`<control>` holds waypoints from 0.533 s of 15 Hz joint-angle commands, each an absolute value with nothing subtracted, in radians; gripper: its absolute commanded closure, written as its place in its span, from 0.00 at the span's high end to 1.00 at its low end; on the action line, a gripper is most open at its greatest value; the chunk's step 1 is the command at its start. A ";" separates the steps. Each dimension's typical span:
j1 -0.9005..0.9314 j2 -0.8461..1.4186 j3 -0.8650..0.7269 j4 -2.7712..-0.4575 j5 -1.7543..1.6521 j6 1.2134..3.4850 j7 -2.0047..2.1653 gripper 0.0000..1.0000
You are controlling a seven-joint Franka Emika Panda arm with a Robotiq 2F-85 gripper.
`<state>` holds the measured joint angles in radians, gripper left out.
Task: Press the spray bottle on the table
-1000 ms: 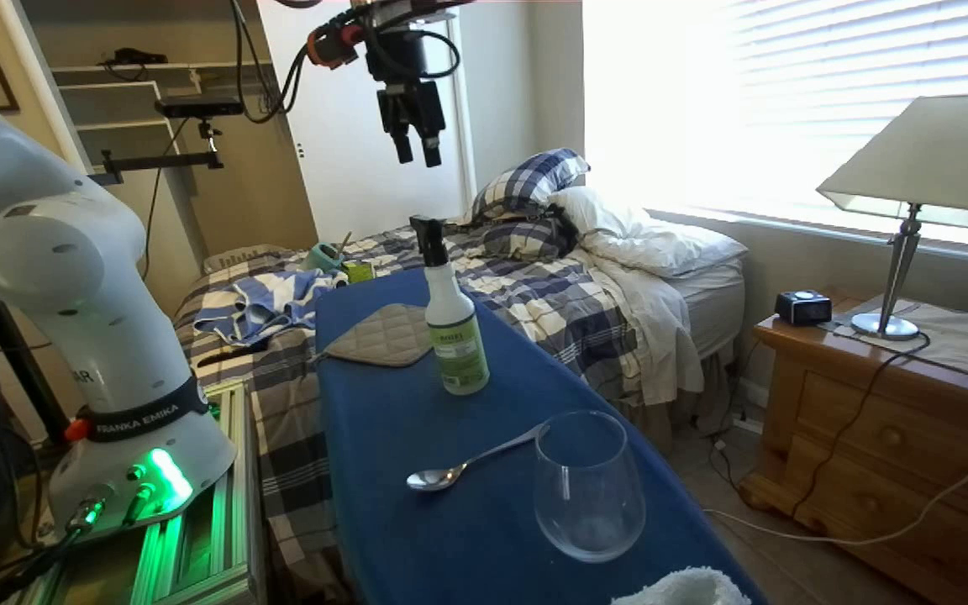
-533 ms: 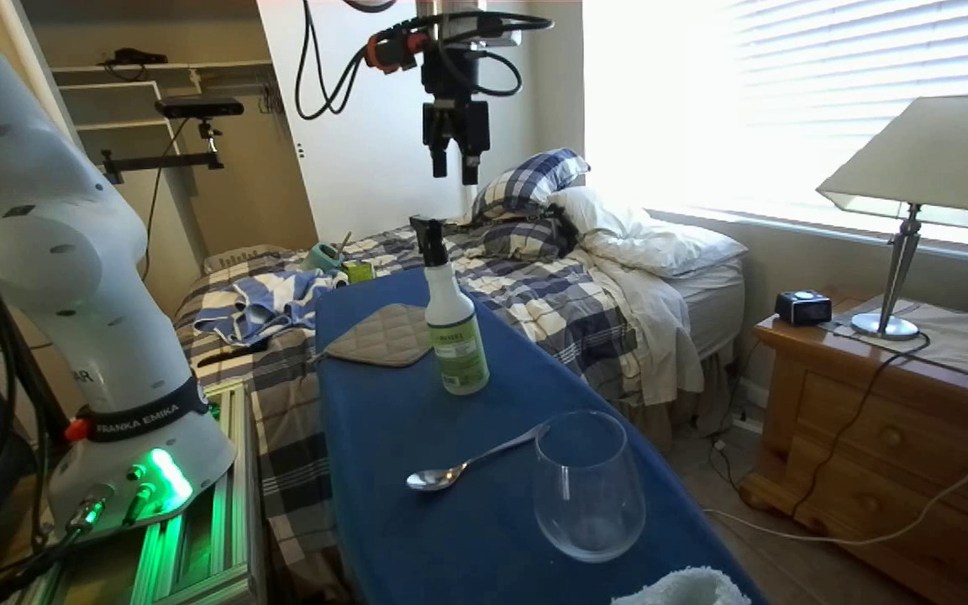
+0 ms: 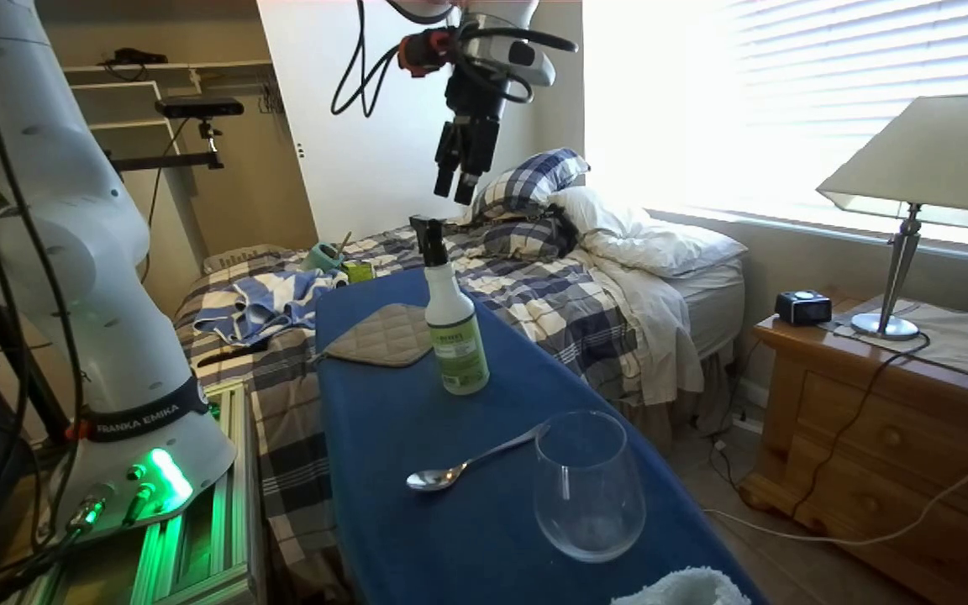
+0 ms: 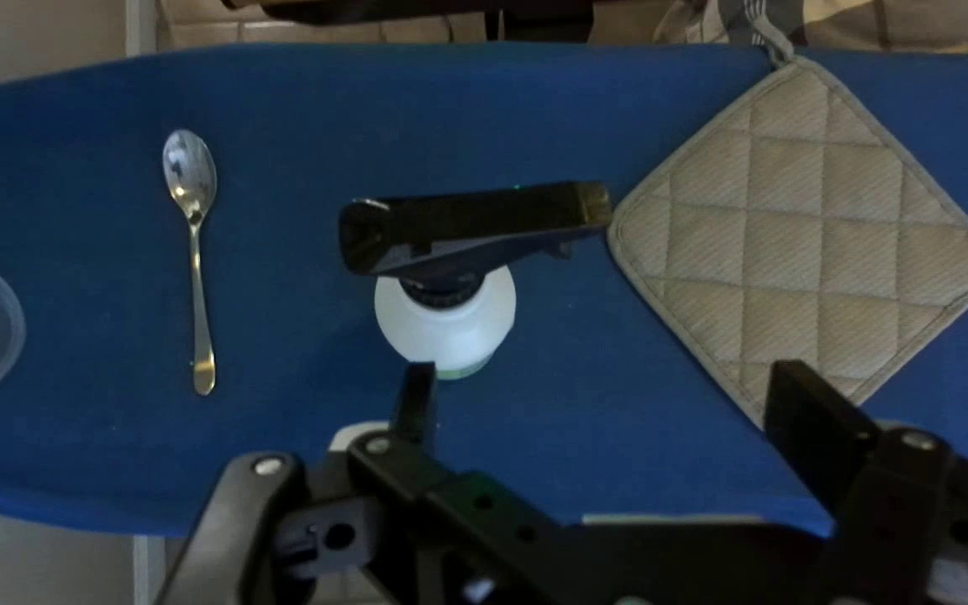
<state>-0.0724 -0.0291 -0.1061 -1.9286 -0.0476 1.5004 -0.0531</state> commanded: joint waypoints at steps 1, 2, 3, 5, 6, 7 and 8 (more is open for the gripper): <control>-0.085 0.045 -0.105 -1.845 -0.051 1.374 -0.010 1.00; -0.086 0.056 -0.105 -1.835 -0.049 1.343 -0.007 1.00; -0.087 0.066 -0.107 -1.829 -0.054 1.317 -0.005 1.00; -0.091 0.085 -0.110 -1.813 -0.055 1.262 -0.016 1.00; -0.093 0.098 -0.111 -1.802 -0.058 1.233 -0.023 1.00; -0.095 0.109 -0.113 -1.793 -0.061 1.213 -0.030 1.00; -0.098 0.119 -0.115 -1.784 -0.060 1.194 -0.036 1.00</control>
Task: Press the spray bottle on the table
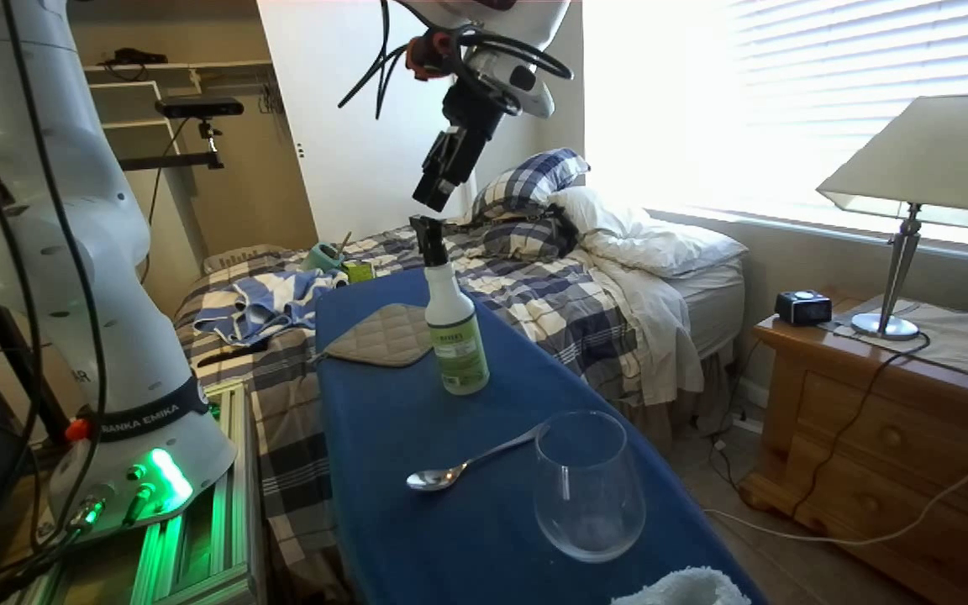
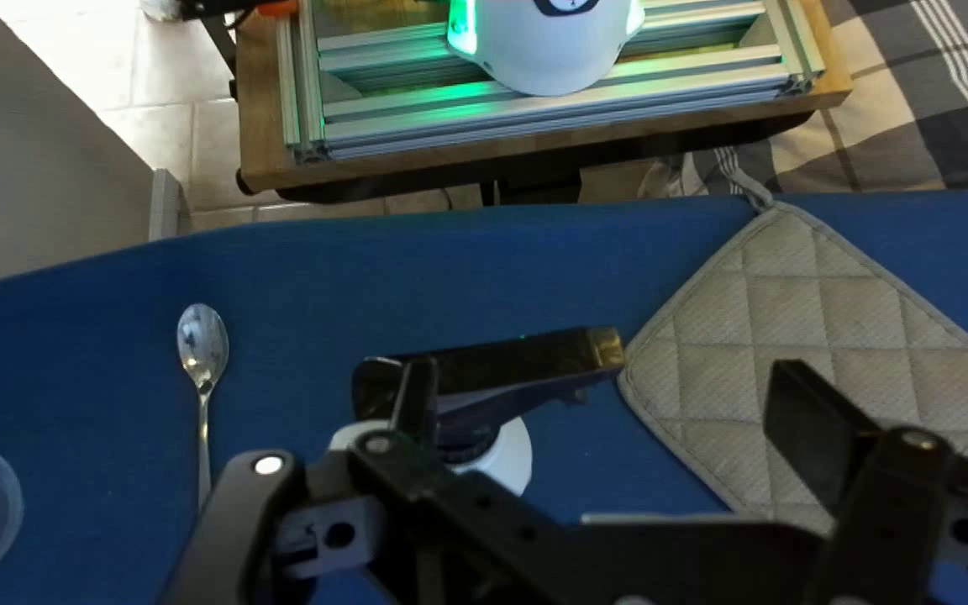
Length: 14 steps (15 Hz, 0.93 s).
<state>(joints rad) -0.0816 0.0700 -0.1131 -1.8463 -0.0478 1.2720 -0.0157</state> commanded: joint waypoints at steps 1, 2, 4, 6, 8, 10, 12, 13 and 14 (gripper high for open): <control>-0.101 0.131 -0.116 -1.776 -0.060 1.181 -0.048 1.00; -0.104 0.141 -0.117 -1.767 -0.059 1.170 -0.062 1.00; -0.108 0.159 -0.117 -1.756 -0.058 1.156 -0.086 1.00; -0.112 0.173 -0.115 -1.747 -0.058 1.140 -0.111 1.00; -0.114 0.182 -0.114 -1.738 -0.060 1.119 -0.128 1.00; -0.115 0.192 -0.113 -1.725 -0.063 1.107 -0.138 1.00; -0.114 0.202 -0.112 -1.706 -0.066 1.102 -0.145 1.00; -0.114 0.208 -0.112 -1.695 -0.066 1.106 -0.148 1.00; -0.114 0.213 -0.111 -1.683 -0.071 1.112 -0.156 1.00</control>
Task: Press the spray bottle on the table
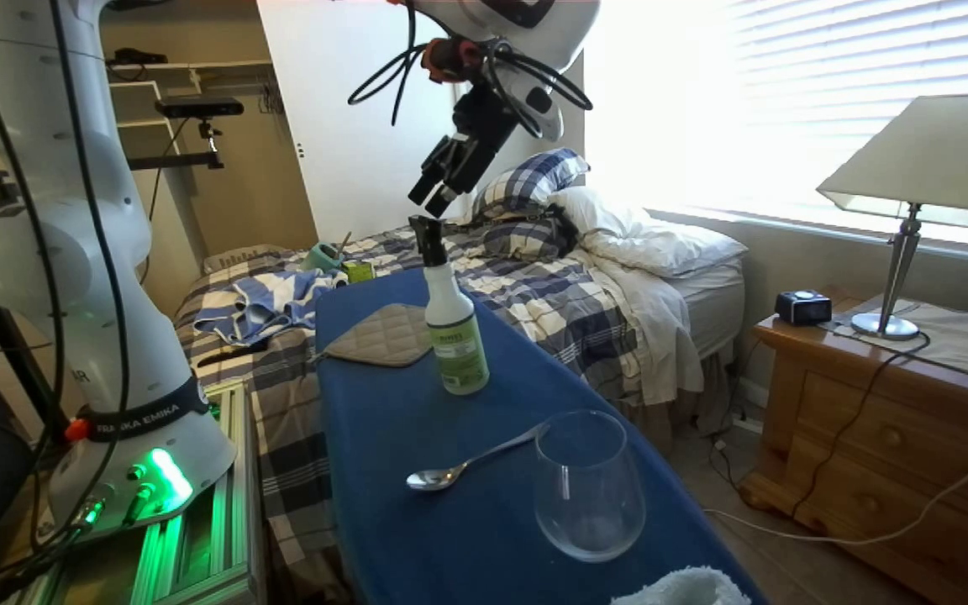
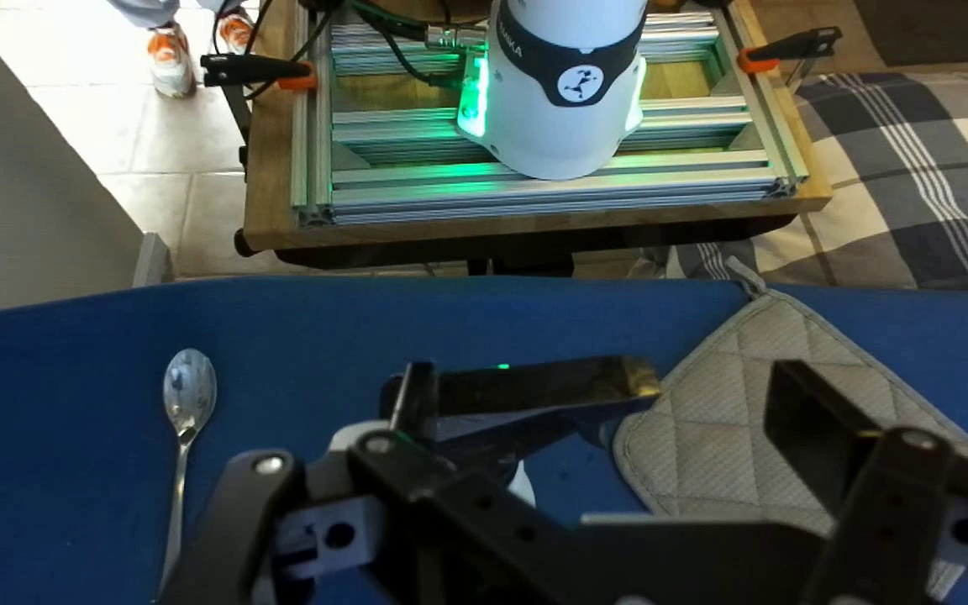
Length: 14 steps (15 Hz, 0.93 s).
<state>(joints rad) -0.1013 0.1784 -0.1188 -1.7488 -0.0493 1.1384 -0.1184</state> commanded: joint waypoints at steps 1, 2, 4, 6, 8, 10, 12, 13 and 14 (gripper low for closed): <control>-0.115 0.218 -0.110 -1.673 -0.076 1.125 -0.170 1.00; -0.115 0.221 -0.108 -1.665 -0.080 1.130 -0.182 1.00; -0.116 0.225 -0.106 -1.662 -0.093 1.139 -0.213 1.00; -0.117 0.226 -0.106 -1.673 -0.115 1.143 -0.245 1.00; -0.120 0.227 -0.107 -1.687 -0.141 1.144 -0.271 1.00; -0.122 0.234 -0.107 -1.692 -0.157 1.146 -0.287 1.00; -0.124 0.237 -0.106 -1.701 -0.161 1.155 -0.286 1.00; -0.125 0.238 -0.106 -1.706 -0.159 1.158 -0.280 1.00; -0.124 0.235 -0.106 -1.715 -0.151 1.164 -0.261 1.00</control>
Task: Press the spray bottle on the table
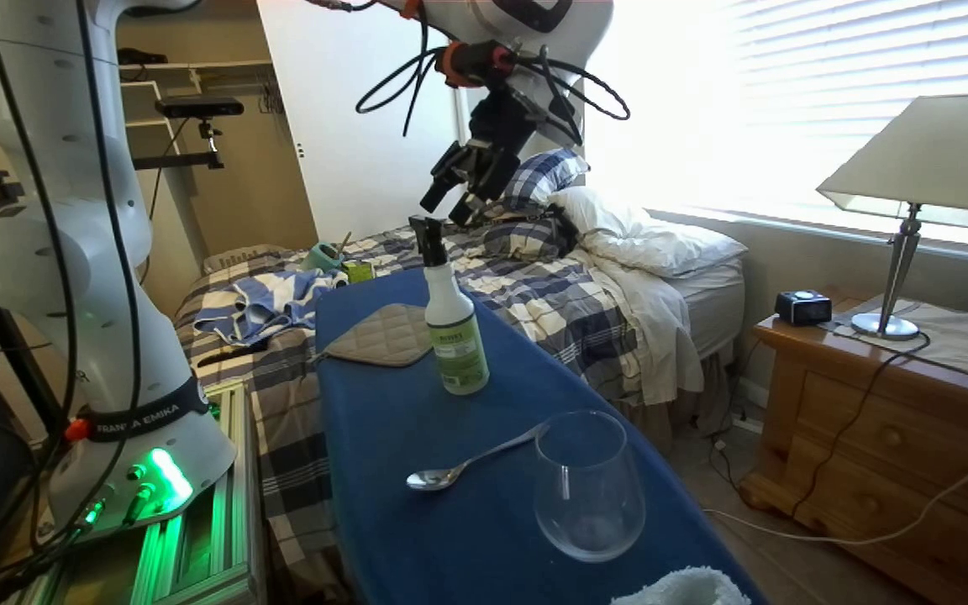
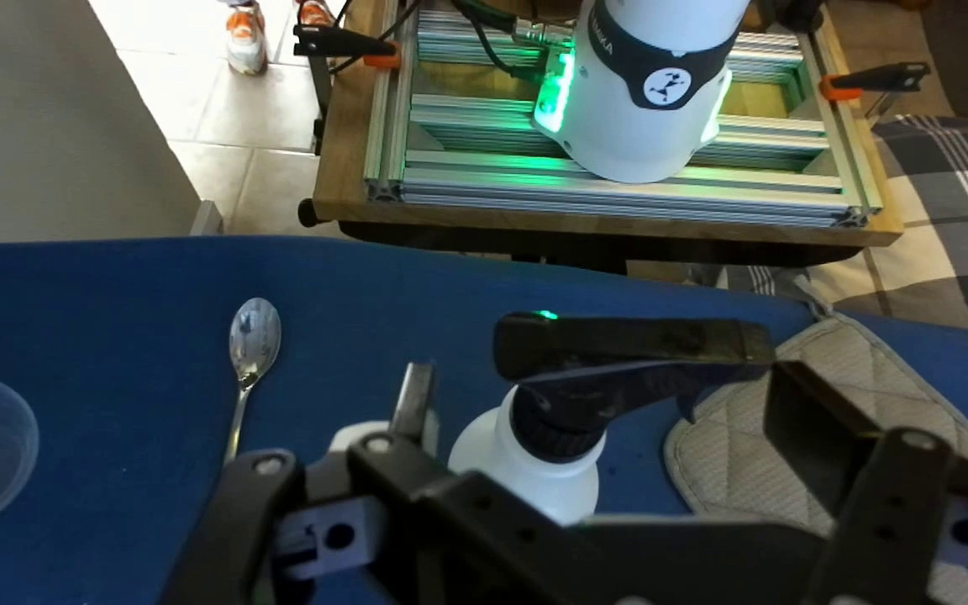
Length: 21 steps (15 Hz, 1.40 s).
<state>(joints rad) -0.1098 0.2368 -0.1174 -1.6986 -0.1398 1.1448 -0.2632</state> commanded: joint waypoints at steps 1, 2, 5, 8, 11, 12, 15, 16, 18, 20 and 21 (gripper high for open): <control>-0.125 0.233 -0.106 -1.721 -0.147 1.168 -0.258 1.00; -0.124 0.231 -0.106 -1.728 -0.142 1.171 -0.251 1.00; -0.121 0.226 -0.105 -1.748 -0.142 1.170 -0.233 1.00; -0.121 0.223 -0.107 -1.771 -0.149 1.167 -0.217 1.00; -0.122 0.223 -0.108 -1.787 -0.145 1.168 -0.204 1.00; -0.123 0.224 -0.108 -1.791 -0.142 1.173 -0.202 1.00; -0.124 0.227 -0.108 -1.798 -0.131 1.199 -0.194 1.00; -0.124 0.229 -0.109 -1.801 -0.128 1.215 -0.187 1.00; -0.124 0.234 -0.111 -1.804 -0.131 1.248 -0.169 1.00; -0.123 0.234 -0.112 -1.807 -0.128 1.253 -0.152 1.00; -0.122 0.233 -0.111 -1.808 -0.129 1.252 -0.147 1.00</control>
<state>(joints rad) -0.1114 0.2447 -0.1169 -1.7877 -0.1389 1.2353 -0.1784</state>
